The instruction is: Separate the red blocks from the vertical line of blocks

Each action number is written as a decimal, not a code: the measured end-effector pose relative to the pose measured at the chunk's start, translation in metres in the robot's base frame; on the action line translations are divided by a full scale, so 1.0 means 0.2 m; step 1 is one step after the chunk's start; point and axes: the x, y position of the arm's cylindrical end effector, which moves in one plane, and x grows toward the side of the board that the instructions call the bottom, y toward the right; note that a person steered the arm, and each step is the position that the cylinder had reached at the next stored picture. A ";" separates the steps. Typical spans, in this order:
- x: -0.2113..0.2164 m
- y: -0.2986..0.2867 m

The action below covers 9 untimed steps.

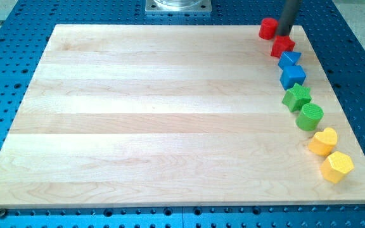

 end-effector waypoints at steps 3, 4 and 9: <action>-0.19 0.05; -0.09 -0.33; 0.15 -0.08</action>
